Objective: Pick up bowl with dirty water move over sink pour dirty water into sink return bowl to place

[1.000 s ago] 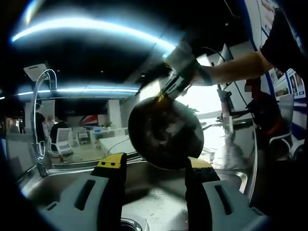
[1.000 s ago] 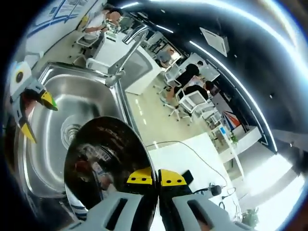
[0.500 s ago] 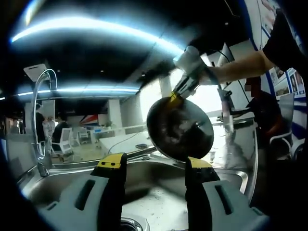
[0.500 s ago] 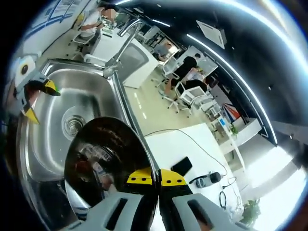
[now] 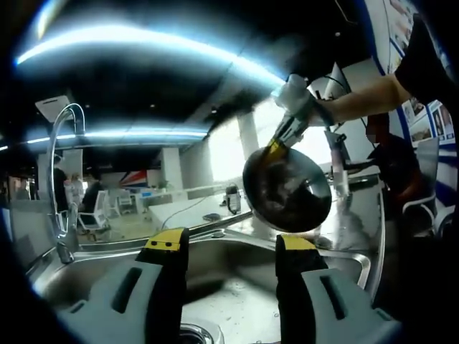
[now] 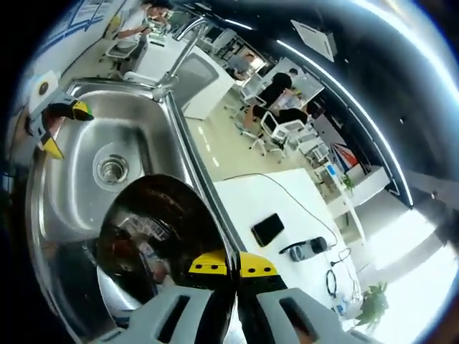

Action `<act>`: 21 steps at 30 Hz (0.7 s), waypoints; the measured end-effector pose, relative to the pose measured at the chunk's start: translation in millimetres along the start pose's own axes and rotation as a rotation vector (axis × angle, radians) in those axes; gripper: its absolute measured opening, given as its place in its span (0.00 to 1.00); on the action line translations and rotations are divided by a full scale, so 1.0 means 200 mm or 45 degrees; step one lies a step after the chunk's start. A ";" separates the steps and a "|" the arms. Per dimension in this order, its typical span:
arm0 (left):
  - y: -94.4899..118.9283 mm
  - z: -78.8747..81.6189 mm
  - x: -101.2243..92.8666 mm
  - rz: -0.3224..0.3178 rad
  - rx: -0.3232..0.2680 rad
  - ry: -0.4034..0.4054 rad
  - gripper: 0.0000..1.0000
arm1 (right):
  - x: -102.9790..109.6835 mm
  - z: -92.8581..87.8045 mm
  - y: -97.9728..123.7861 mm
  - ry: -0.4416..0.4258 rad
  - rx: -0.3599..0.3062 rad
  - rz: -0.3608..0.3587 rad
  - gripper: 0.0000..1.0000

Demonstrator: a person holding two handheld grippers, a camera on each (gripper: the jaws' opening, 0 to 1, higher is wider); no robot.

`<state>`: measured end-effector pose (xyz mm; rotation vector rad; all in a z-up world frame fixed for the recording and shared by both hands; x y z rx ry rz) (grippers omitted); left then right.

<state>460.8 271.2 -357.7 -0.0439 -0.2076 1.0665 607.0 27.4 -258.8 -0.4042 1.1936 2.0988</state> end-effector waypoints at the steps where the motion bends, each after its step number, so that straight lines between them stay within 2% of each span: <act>1: 0.00 0.00 0.00 0.001 0.000 -0.001 0.47 | 0.00 -0.01 0.00 -0.008 0.004 -0.002 0.00; 8: 0.00 0.00 0.00 0.007 0.004 -0.005 0.47 | 0.00 -0.07 0.02 -0.022 0.043 0.002 0.00; 13: 0.00 0.00 0.00 0.011 0.006 -0.010 0.47 | 0.00 -0.12 0.00 -0.068 0.070 0.028 0.00; 21: 0.00 -0.01 0.00 0.012 0.012 -0.016 0.47 | -0.04 -0.17 -0.02 -0.141 0.094 0.047 0.00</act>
Point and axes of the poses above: the point that each gripper's makers call its tool centre point, and the gripper's own axes: y roughly backward along the fingers, x roughly to its left, z roughly out of its top, the point moved 4 cm from there along y, roughly backward along the fingers, and after that the axes turned 7 degrees about z, right-handed, at the moved point
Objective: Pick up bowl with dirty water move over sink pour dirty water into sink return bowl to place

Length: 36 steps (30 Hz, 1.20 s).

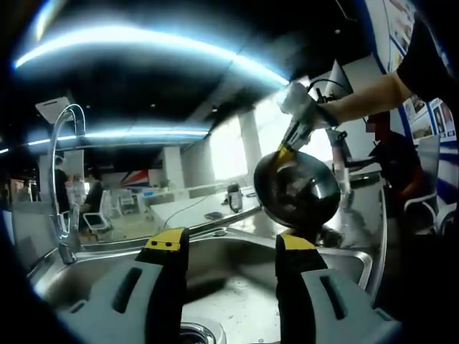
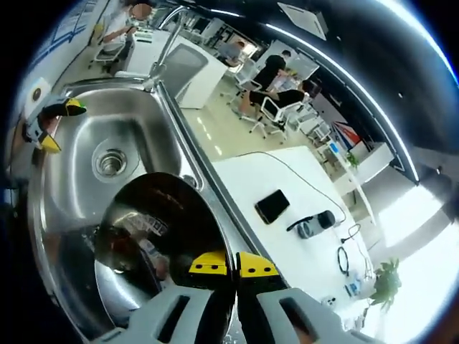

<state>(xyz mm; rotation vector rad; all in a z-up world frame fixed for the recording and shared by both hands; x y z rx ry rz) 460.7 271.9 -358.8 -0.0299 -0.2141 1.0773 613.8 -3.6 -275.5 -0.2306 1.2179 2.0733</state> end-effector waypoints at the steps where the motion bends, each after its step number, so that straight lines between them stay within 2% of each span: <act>1: 0.00 0.00 0.00 0.001 0.001 -0.001 0.47 | -0.01 -0.01 -0.01 -0.010 0.004 0.002 0.00; 9: 0.00 0.00 0.00 -0.001 0.008 -0.005 0.47 | -0.04 -0.05 -0.03 -0.095 0.021 0.026 0.00; 20: -0.01 -0.01 0.00 -0.003 0.023 -0.011 0.47 | -0.13 -0.18 -0.11 -0.299 0.048 0.092 0.00; 36: -0.02 -0.02 0.00 -0.005 0.039 -0.015 0.47 | -0.16 -0.30 -0.15 -0.501 0.040 0.161 0.00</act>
Point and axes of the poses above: the point that each gripper's makers call its tool centre point, and the gripper's own axes: y roughly backward along the fingers, x roughly to its left, z roughly out of its top, the point moved 4 cm from there along y, roughly backward along the fingers, and after that the axes turned 7 degrees about z, right-handed, at the moved point
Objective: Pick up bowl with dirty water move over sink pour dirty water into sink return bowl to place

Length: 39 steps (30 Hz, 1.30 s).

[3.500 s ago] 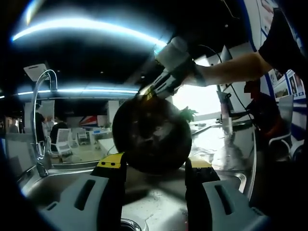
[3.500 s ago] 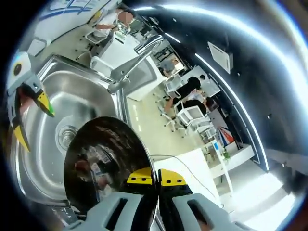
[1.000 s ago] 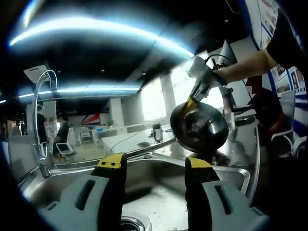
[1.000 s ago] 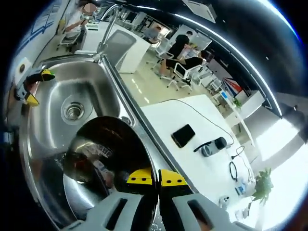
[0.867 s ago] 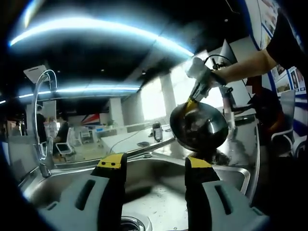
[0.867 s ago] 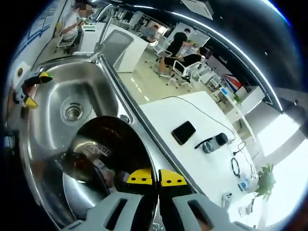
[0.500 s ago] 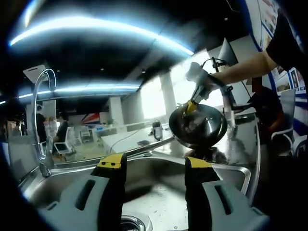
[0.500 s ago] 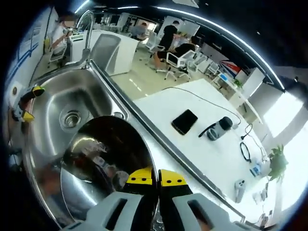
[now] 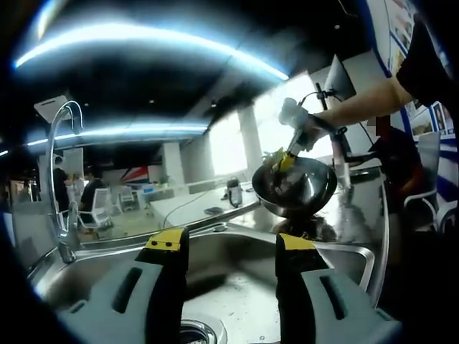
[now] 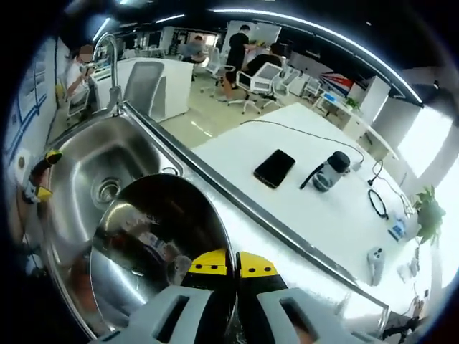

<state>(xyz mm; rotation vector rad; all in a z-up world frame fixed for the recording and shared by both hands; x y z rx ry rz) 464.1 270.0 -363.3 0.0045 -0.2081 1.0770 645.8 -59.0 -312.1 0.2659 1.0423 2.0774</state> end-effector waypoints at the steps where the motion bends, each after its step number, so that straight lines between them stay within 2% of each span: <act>1: 0.00 0.00 0.00 0.001 0.001 0.000 0.47 | 0.00 -0.01 0.00 -0.010 -0.002 0.001 0.00; 9: 0.00 0.00 0.00 0.001 0.006 -0.002 0.47 | -0.04 -0.05 -0.02 -0.095 -0.033 0.018 0.00; 21: 0.00 -0.01 0.00 -0.001 0.011 -0.005 0.47 | -0.07 -0.08 -0.04 -0.163 -0.058 0.024 0.00; 39: 0.00 -0.01 0.00 -0.002 0.016 -0.009 0.47 | -0.16 -0.20 -0.07 -0.411 -0.124 0.044 0.00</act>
Point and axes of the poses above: the point that each gripper's makers call its tool centre point, and the gripper's own axes: y roughly backward along the fingers, x roughly to its left, z roughly out of its top, the point moved 4 cm from there along y, roughly backward along the fingers, and after that the axes turned 7 degrees about z, right-handed, at the moved point
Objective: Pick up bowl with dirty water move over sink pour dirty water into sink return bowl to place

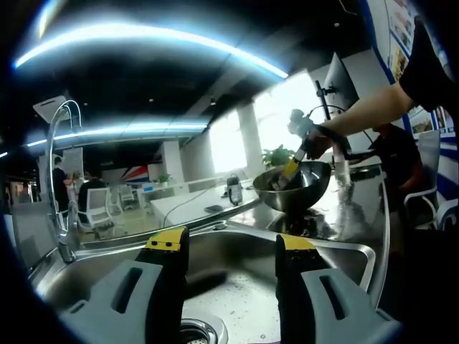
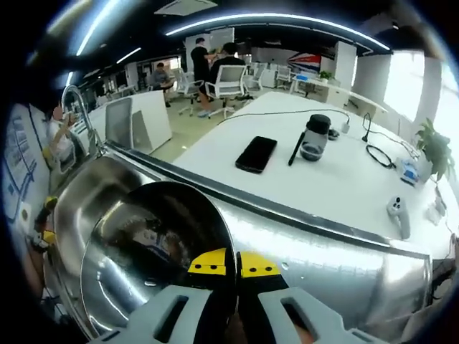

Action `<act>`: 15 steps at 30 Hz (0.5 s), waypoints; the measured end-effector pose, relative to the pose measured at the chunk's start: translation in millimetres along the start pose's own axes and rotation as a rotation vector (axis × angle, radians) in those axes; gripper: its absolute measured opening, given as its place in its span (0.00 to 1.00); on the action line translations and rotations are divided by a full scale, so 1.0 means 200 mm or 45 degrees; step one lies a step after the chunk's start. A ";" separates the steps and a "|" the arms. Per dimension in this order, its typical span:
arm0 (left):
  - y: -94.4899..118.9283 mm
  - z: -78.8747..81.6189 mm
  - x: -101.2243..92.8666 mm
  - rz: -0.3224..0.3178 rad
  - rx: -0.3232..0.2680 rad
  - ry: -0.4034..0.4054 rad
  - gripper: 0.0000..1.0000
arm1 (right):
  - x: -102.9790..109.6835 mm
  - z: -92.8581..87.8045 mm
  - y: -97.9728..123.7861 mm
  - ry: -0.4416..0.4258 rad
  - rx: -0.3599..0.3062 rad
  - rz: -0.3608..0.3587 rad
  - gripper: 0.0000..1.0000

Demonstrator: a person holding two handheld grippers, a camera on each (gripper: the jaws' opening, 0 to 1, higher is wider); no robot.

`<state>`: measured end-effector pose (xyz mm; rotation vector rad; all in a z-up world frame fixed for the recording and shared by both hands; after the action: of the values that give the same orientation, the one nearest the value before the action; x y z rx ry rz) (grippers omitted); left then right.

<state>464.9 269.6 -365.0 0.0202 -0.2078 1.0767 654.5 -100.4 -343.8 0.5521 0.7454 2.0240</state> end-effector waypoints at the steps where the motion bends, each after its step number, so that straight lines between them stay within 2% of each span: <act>1: 0.00 0.00 0.00 0.001 0.000 0.000 0.47 | -0.01 -0.01 0.00 -0.014 -0.002 0.002 0.00; 15: 0.00 -0.01 0.00 0.000 0.005 -0.001 0.47 | -0.06 -0.09 -0.01 -0.194 -0.032 0.025 0.00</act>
<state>465.8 269.7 -365.9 0.0241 -0.2065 1.0772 649.8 -115.4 -359.6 0.6930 0.6237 1.9811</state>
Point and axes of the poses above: the point that each gripper's makers call its tool centre point, and the gripper's own axes: y roughly backward along the fingers, x roughly to its left, z roughly out of its top, the point moved 4 cm from there along y, roughly backward along the fingers, and after that the axes turned 7 degrees about z, right-handed, at the moved point
